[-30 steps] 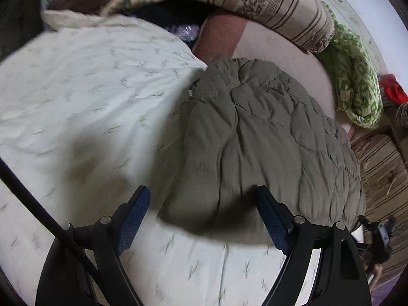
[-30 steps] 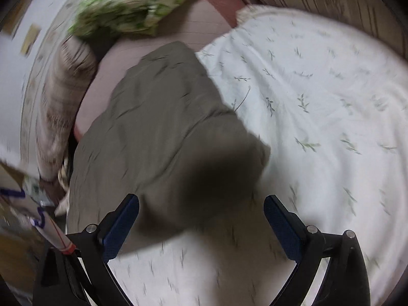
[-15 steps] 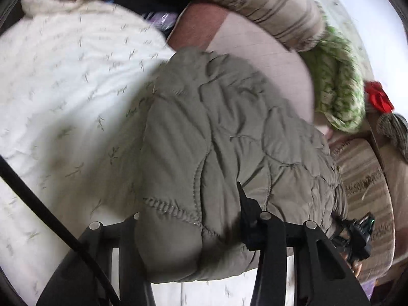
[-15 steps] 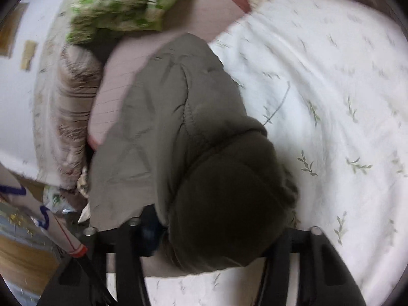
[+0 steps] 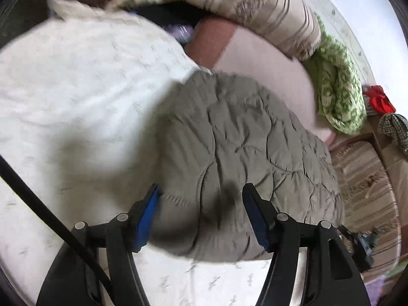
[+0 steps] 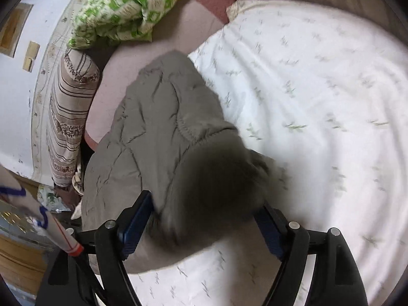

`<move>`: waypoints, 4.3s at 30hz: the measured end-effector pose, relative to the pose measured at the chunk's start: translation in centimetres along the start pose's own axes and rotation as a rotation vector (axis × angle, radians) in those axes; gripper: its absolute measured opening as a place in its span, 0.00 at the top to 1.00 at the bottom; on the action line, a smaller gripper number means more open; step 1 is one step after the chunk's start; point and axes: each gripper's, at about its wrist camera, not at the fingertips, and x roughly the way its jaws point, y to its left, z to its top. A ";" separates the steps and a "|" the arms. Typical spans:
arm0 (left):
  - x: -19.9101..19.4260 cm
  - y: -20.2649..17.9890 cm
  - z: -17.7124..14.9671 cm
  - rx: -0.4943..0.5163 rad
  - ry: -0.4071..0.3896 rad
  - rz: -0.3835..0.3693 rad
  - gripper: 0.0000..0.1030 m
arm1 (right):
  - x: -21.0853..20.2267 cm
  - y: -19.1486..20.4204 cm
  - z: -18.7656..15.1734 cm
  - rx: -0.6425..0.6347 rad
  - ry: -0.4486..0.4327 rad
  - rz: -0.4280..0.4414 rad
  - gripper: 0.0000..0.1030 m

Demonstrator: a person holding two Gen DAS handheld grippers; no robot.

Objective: Fold large clothes

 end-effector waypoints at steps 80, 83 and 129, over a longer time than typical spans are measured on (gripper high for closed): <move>-13.8 -12.6 -22.6 0.322 -0.156 0.278 0.07 | -11.5 12.6 -23.1 -0.691 -0.081 -0.463 0.13; -13.5 -12.4 -22.6 0.325 -0.147 0.297 0.07 | -11.4 12.4 -23.2 -0.690 -0.074 -0.471 0.12; -11.2 -11.8 -22.8 0.336 -0.081 0.339 0.07 | -9.4 12.8 -24.6 -0.726 -0.018 -0.492 0.12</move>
